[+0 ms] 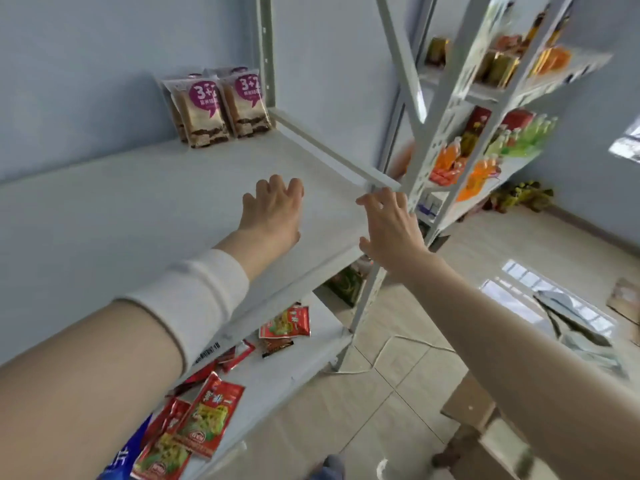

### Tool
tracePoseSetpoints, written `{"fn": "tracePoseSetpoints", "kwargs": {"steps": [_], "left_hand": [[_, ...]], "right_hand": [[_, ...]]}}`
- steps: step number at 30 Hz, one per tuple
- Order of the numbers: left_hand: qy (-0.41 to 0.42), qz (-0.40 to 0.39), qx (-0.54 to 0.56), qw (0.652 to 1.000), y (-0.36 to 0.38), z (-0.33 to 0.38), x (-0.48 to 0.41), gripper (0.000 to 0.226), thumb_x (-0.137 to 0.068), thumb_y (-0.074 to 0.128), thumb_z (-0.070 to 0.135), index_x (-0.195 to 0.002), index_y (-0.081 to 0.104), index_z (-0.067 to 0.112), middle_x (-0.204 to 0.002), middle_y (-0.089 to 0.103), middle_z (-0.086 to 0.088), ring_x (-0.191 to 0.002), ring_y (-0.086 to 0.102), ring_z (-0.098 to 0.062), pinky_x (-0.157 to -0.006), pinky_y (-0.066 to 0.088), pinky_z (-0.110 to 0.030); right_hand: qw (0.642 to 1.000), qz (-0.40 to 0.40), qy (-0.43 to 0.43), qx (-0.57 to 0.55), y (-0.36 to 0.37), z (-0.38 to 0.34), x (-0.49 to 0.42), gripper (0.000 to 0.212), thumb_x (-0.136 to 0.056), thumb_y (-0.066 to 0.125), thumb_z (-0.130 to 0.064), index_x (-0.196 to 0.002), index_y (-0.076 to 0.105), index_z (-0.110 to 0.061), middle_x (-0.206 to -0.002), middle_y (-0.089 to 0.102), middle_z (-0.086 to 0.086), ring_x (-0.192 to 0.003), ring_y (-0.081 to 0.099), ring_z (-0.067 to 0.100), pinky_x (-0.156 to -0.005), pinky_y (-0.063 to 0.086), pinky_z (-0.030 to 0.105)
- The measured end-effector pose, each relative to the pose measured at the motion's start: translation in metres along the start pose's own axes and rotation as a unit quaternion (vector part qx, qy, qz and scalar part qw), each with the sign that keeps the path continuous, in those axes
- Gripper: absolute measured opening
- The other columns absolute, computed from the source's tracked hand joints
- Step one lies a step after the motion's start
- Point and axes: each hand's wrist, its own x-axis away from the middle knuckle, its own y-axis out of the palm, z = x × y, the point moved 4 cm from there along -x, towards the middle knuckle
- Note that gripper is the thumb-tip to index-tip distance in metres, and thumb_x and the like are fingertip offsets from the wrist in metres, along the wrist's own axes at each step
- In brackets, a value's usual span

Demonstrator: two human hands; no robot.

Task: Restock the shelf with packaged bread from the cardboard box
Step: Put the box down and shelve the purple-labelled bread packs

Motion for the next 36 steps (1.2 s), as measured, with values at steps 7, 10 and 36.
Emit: {"fn": "tracePoseSetpoints", "kwargs": {"steps": [7, 10, 36], "left_hand": [[0.146, -0.011, 0.003, 0.989, 0.029, 0.202, 0.060, 0.046, -0.085, 0.058, 0.022, -0.124, 0.033, 0.014, -0.124, 0.041, -0.016, -0.114, 0.042, -0.034, -0.091, 0.040, -0.045], [0.208, -0.055, -0.014, 0.976, 0.070, 0.304, 0.092, 0.051, -0.085, 0.058, 0.019, -0.128, 0.030, 0.015, -0.126, 0.038, -0.017, -0.115, 0.041, -0.034, -0.091, 0.041, -0.046], [0.208, -0.453, 0.139, 0.855, 0.530, 0.764, 0.155, 0.053, -0.084, 0.064, 0.030, -0.125, 0.037, 0.012, -0.127, 0.045, -0.015, -0.119, 0.044, -0.032, -0.098, 0.038, -0.041]], "right_hand": [[0.988, -0.032, 0.151, 0.023, -0.022, 0.157, 0.163, 0.054, -0.081, 0.060, -0.011, -0.131, 0.038, -0.012, -0.133, 0.033, 0.013, -0.124, 0.031, 0.033, -0.092, 0.045, 0.043], [0.969, -0.049, 0.242, 0.021, -0.018, 0.239, 0.247, 0.054, -0.082, 0.060, -0.010, -0.131, 0.038, -0.015, -0.132, 0.035, 0.011, -0.122, 0.033, 0.031, -0.090, 0.043, 0.039], [0.657, -0.180, 0.671, -0.293, 0.316, 0.569, 0.567, 0.061, -0.085, 0.061, -0.034, -0.132, 0.036, -0.003, -0.130, 0.042, 0.011, -0.124, 0.040, 0.024, -0.100, 0.032, 0.026]]}}
